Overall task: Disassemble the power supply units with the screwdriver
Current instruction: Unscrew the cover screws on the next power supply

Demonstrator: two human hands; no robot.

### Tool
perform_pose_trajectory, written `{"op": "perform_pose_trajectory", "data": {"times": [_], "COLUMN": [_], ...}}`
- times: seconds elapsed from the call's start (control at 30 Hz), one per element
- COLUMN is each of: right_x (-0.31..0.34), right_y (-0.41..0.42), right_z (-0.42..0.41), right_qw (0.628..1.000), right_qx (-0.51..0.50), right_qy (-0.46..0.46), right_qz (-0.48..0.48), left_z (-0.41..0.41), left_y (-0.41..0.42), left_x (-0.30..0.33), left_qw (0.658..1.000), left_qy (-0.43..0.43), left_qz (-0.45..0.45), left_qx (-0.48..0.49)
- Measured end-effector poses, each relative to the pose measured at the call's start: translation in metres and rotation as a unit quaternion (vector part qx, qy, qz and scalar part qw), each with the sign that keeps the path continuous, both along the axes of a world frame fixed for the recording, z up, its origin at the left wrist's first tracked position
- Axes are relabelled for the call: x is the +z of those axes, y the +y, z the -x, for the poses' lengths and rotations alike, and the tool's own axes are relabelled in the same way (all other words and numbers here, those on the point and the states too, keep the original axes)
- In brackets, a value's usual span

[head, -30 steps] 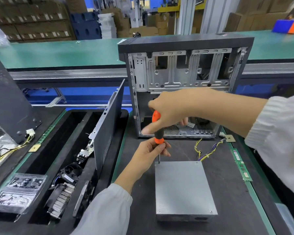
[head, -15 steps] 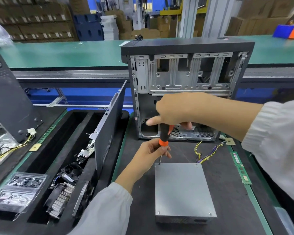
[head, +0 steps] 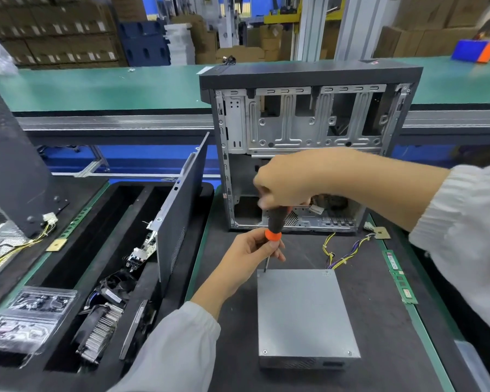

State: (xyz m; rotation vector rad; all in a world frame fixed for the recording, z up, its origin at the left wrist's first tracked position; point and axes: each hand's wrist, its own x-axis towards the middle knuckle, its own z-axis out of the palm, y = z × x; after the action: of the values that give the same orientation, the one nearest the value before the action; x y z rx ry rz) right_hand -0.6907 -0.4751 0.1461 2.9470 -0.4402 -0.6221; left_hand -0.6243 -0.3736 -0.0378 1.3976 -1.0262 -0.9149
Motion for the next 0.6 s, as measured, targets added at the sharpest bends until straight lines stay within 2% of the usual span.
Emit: {"op": "perform_pose_trajectory", "data": {"times": [0.07, 0.13, 0.27, 0.37, 0.5, 0.6], "right_x": [0.011, 0.017, 0.008, 0.000, 0.018, 0.019], "right_y": [-0.002, -0.005, -0.001, -0.005, -0.009, -0.004], "right_z": [0.003, 0.006, 0.004, -0.001, 0.004, 0.004], "right_qw": [0.998, 0.998, 0.994, 0.999, 0.989, 0.995], "right_qx": [0.036, 0.035, -0.096, -0.044, 0.048, 0.010], "right_qy": [0.029, 0.023, -0.027, -0.005, 0.051, 0.006], "right_qz": [-0.052, -0.054, -0.038, -0.015, -0.129, -0.097], "left_z": [0.000, 0.000, -0.001, -0.002, -0.002, -0.001], "left_y": [-0.001, -0.001, -0.002, -0.002, -0.002, -0.002], "left_x": [0.000, 0.000, 0.002, 0.003, 0.004, 0.002], "left_qw": [1.000, 1.000, 1.000, 1.000, 1.000, 1.000], "left_qy": [0.001, 0.003, -0.006, -0.010, -0.008, -0.002], "left_qz": [-0.001, 0.004, 0.002, 0.002, 0.008, 0.005], "left_qx": [0.009, 0.011, 0.011, 0.007, -0.002, -0.001]}}
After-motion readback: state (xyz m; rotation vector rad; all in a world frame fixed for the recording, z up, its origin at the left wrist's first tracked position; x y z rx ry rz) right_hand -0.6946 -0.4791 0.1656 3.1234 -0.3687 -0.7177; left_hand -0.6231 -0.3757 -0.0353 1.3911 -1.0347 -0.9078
